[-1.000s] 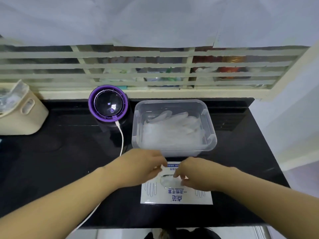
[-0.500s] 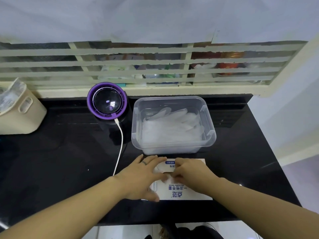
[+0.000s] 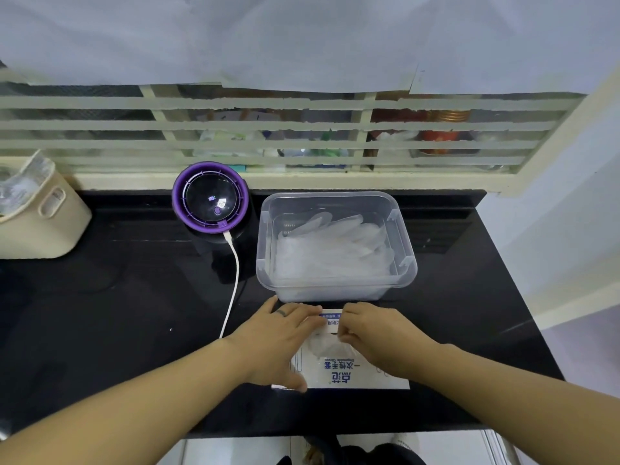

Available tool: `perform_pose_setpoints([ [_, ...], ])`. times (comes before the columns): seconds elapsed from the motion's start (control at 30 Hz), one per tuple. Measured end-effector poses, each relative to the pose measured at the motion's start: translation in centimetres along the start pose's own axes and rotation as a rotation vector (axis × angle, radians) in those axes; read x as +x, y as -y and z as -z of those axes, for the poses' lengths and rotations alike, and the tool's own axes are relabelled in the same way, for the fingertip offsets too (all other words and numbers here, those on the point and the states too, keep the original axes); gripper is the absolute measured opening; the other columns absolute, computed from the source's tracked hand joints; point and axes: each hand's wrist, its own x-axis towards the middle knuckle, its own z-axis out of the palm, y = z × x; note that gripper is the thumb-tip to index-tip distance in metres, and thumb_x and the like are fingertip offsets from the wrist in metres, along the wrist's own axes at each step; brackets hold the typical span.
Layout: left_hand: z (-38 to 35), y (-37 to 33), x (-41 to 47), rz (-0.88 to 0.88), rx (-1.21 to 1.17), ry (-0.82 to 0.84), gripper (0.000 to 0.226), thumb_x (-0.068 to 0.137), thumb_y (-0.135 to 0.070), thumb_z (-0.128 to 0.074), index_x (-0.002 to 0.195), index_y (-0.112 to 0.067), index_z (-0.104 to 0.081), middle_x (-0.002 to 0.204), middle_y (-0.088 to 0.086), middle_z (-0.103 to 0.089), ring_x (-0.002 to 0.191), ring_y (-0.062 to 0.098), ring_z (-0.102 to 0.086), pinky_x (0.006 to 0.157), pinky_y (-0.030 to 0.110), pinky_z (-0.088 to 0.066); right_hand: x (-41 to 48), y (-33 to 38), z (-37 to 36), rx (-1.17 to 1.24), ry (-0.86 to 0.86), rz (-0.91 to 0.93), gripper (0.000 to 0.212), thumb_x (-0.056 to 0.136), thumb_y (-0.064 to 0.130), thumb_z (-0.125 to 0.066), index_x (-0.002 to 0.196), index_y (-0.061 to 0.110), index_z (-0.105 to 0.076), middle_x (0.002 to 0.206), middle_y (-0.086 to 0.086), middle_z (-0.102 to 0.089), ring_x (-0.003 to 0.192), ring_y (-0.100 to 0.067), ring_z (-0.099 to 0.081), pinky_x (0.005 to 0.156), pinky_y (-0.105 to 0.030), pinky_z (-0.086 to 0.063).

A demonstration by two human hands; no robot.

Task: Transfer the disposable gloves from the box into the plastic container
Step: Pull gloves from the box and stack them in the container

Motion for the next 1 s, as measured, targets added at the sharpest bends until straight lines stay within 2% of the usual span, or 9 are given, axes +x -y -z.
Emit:
perform_pose_setpoints([
  [0.2,0.1,-0.2,0.1,-0.007,-0.104,-0.028,0.105,0.074,-0.064,-0.065,0.154,-0.029,-0.007,0.159,-0.013,-0.006,0.145,0.01,-0.009,0.119,0.03,-0.007,1.7,1.5,-1.8,0.047,-0.031,-0.061,0.024,0.099,0.029,-0.044,0.113,0.015,-0.057,0.113,0.001,-0.056,0.103,-0.016,-0.048,0.088,-0.031,-0.043],
  [0.33,-0.2,0.1,-0.1,0.002,-0.162,-0.032,0.105,0.075,-0.063,-0.066,0.154,-0.026,-0.008,0.16,-0.014,-0.003,0.146,0.007,-0.004,0.118,0.027,-0.003,0.5,0.2,-0.5,0.174,-0.039,-0.118,0.021,0.094,0.039,-0.053,0.106,0.023,-0.06,0.109,0.01,-0.054,0.099,-0.007,-0.049,0.088,-0.023,-0.043],
  [0.43,-0.3,0.3,-0.1,-0.006,-0.177,-0.026,0.109,0.074,-0.065,-0.066,0.154,-0.025,-0.005,0.16,-0.013,0.002,0.147,0.007,0.0,0.118,0.025,-0.001,-0.9,-0.9,-0.3,0.096,0.03,-0.123,0.04,0.086,0.051,-0.058,0.119,0.029,-0.058,0.115,0.014,-0.05,0.106,-0.006,-0.047,0.092,-0.025,-0.043],
  [0.5,-0.5,0.1,0.1,-0.008,-0.166,-0.023,0.111,0.073,-0.066,-0.066,0.155,-0.023,-0.005,0.16,-0.012,0.003,0.147,0.009,0.002,0.118,0.024,0.0,-1.1,-0.6,-1.0,0.027,0.037,-0.109,0.038,0.088,0.048,-0.057,0.12,0.027,-0.061,0.116,0.01,-0.051,0.106,-0.009,-0.046,0.092,-0.029,-0.042],
  [0.57,-0.7,-0.1,0.3,-0.01,-0.151,-0.036,0.11,0.073,-0.065,-0.067,0.155,-0.023,-0.007,0.16,-0.011,0.002,0.146,0.01,0.001,0.119,0.026,-0.002,-0.5,0.6,-1.6,0.078,-0.042,-0.113,0.029,0.093,0.039,-0.053,0.111,0.021,-0.067,0.112,0.007,-0.057,0.102,-0.011,-0.048,0.09,-0.031,-0.043],
  [0.73,-0.9,0.1,0.4,-0.013,-0.213,-0.08,0.091,0.069,-0.062,-0.07,0.146,-0.036,-0.031,0.157,-0.016,-0.009,0.144,0.009,-0.007,0.119,0.028,-0.01,1.8,4.9,-1.6,0.234,-0.134,0.001,0.026,0.095,0.028,-0.052,0.112,0.016,-0.067,0.123,0.005,-0.06,0.11,-0.012,-0.052,0.094,-0.027,-0.041],
  [0.87,-0.9,0.3,0.2,-0.008,-0.177,-0.076,0.105,0.069,-0.064,-0.069,0.153,-0.03,-0.015,0.159,-0.012,-0.006,0.145,0.009,-0.005,0.119,0.029,-0.01,0.6,2.0,-0.4,0.207,-0.146,-0.063,0.026,0.09,0.04,-0.059,0.109,0.023,-0.066,0.108,0.011,-0.059,0.092,-0.004,-0.049,0.081,-0.018,-0.036],
  [0.93,-0.8,0.2,0.2,0.003,-0.156,-0.06,0.11,0.071,-0.064,-0.069,0.155,-0.025,-0.009,0.16,-0.011,-0.002,0.146,0.009,-0.001,0.12,0.028,-0.007,-0.1,0.5,-0.5,0.127,-0.09,-0.109,0.037,0.086,0.048,-0.06,0.119,0.03,-0.062,0.112,0.013,-0.055,0.096,-0.005,-0.05,0.084,-0.019,-0.039],
  [1.0,-0.8,0.3,0.1,0.004,-0.154,-0.064,0.11,0.072,-0.064,-0.068,0.155,-0.023,-0.009,0.16,-0.011,-0.001,0.146,0.01,-0.001,0.12,0.027,-0.006,-0.2,0.5,-1.2,0.053,-0.043,-0.099,0.038,0.088,0.049,-0.057,0.12,0.03,-0.063,0.116,0.011,-0.053,0.103,-0.009,-0.049,0.087,-0.022,-0.039],
])
